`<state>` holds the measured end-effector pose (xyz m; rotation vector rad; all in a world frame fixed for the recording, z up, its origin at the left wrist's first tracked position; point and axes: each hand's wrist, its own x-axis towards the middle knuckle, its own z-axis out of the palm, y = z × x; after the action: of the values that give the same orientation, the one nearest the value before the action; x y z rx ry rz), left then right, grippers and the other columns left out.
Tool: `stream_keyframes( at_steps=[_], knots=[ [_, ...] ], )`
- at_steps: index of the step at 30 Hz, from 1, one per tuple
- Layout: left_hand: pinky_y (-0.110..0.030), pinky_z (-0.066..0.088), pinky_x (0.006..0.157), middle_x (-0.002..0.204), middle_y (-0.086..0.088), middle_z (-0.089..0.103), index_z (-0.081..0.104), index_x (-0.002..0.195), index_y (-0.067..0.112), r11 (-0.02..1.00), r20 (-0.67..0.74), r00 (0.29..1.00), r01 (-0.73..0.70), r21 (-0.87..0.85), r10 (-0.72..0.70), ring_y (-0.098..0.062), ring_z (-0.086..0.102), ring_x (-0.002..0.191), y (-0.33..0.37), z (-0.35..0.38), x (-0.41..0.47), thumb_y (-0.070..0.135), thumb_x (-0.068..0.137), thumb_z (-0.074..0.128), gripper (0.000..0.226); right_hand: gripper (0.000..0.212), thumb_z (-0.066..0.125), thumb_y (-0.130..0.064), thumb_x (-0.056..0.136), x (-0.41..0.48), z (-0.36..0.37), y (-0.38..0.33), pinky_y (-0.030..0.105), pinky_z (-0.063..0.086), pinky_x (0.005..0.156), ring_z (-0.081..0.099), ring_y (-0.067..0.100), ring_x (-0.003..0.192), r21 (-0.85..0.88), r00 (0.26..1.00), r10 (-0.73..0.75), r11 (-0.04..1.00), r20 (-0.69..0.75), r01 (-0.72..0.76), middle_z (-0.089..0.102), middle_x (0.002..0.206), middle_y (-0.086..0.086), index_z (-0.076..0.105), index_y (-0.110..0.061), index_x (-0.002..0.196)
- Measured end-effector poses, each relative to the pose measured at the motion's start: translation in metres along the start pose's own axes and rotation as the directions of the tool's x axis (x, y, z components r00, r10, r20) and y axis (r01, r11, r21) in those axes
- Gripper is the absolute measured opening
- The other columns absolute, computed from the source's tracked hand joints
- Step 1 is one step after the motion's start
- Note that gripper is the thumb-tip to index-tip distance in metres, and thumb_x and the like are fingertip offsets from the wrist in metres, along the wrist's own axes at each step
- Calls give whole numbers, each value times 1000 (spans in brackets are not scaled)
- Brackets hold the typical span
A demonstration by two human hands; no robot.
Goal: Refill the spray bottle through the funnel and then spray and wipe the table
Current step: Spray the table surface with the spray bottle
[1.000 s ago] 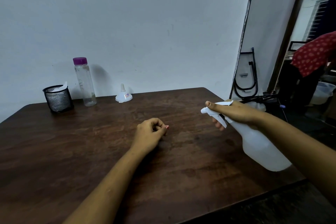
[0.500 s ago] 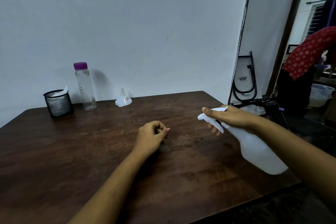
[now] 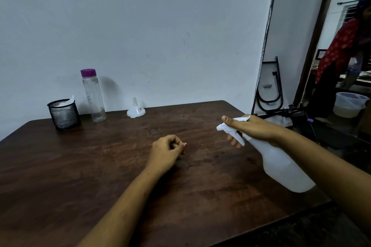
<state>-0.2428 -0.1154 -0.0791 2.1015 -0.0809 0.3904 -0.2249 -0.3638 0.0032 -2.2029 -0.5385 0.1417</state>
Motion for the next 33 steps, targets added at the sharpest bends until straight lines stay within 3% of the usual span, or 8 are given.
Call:
stream_keyframes(
  at_steps=[6, 12, 14, 18, 21, 23, 26, 33],
  knots=[
    [-37, 55, 70, 63, 1, 69, 62, 65, 17, 1000, -1, 1000, -4, -7, 4, -12, 65, 61, 0, -1, -1, 16, 84, 65, 20, 39, 45, -67, 83, 4, 5, 3, 32, 58, 65, 65, 18, 67, -73, 997, -13, 997, -70, 8, 66, 73, 7, 73, -41, 84],
    [-37, 55, 72, 64, 1, 70, 63, 66, 16, 1000, 8, 1000, 0, 6, 0, -18, 68, 67, 0, 0, 0, 18, 85, 66, 19, 58, 43, -69, 78, -1, 3, 1, 24, 58, 69, 71, 16, 75, -38, 1000, 14, 999, 26, -13, 72, 83, 12, 73, -26, 104],
    [-37, 55, 72, 63, 1, 70, 63, 66, 16, 1000, 6, 1000, 0, -1, 0, -16, 67, 65, -1, 0, -1, 18, 85, 66, 19, 54, 46, -69, 79, 0, 8, 2, 22, 57, 65, 71, 14, 68, -88, 999, 33, 996, 2, -33, 72, 74, 6, 75, -24, 89],
    [-36, 55, 70, 61, 2, 68, 61, 64, 18, 999, 1, 1000, 12, -31, -12, -11, 63, 59, -2, 0, 0, 17, 85, 67, 21, 42, 49, -64, 86, 6, 14, 0, 28, 57, 61, 64, 15, 58, -142, 996, 20, 989, -87, -33, 64, 65, 2, 66, -44, 53],
    [-35, 55, 69, 62, 2, 68, 62, 65, 17, 1000, 0, 1000, 15, -26, -15, -9, 62, 57, -1, 1, -1, 17, 85, 67, 21, 41, 50, -63, 86, 8, 13, -1, 32, 57, 63, 63, 17, 59, -119, 995, 17, 992, -101, -29, 63, 66, 4, 67, -42, 56],
    [-35, 54, 69, 63, 2, 68, 62, 66, 16, 1000, 1, 1000, 13, -22, -13, -9, 63, 58, -1, 1, 0, 16, 85, 66, 19, 38, 50, -66, 83, 9, 11, 0, 32, 59, 66, 68, 19, 66, -65, 996, 28, 997, -83, -34, 70, 75, 6, 73, -37, 76],
    [-35, 54, 69, 61, 3, 67, 62, 66, 17, 1000, 4, 1000, 11, -17, -11, -9, 62, 58, -1, 1, -1, 16, 85, 66, 20, 56, 48, -73, 76, 11, 11, 3, 31, 60, 70, 72, 21, 77, -60, 999, 46, 997, -9, -47, 73, 86, 10, 73, -27, 96],
    [-34, 55, 67, 62, 1, 67, 63, 69, 12, 999, 0, 1000, 24, -22, -24, -8, 61, 55, 0, 1, -2, 14, 85, 65, 16, 41, 51, -64, 85, 14, 14, 0, 32, 57, 63, 64, 16, 59, -96, 994, 5, 995, -107, -15, 64, 65, 5, 69, -36, 61]
  ],
)
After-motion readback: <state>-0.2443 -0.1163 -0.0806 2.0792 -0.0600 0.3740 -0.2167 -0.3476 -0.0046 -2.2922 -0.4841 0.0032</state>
